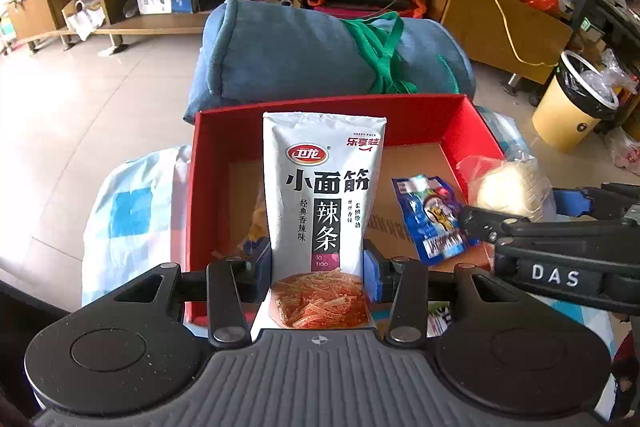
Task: Organize snacks
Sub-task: 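Carry the spicy-strip bag and bun bag over the red box and lower them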
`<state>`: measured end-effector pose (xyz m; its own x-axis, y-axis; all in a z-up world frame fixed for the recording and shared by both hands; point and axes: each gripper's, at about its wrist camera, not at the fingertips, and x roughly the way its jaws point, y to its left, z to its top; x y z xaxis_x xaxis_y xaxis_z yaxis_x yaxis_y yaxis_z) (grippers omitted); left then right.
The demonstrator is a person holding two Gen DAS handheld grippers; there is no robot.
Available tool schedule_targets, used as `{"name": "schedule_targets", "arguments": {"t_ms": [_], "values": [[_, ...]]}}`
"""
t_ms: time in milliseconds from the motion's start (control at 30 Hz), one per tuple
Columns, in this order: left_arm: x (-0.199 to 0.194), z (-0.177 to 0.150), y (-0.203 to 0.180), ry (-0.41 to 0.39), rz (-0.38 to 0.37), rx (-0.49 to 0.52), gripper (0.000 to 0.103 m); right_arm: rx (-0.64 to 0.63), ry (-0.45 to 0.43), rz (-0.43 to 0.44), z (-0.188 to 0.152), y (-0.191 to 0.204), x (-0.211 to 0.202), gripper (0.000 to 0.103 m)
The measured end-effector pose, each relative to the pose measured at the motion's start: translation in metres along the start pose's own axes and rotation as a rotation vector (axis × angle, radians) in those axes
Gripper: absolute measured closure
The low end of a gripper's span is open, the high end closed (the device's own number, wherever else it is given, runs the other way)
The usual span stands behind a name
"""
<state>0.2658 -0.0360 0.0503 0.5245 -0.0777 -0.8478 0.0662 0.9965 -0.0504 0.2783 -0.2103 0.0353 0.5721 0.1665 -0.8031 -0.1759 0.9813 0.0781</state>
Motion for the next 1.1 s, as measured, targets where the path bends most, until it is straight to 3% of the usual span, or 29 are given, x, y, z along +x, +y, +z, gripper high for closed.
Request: {"name": "schedule_targets", "arguments": {"t_ms": [1100], "values": [[0.04,0.011,0.002,0.048,0.076,-0.001,0.049,-0.025,0.087,-0.039,0.007,-0.007,0.069,0.038]]}}
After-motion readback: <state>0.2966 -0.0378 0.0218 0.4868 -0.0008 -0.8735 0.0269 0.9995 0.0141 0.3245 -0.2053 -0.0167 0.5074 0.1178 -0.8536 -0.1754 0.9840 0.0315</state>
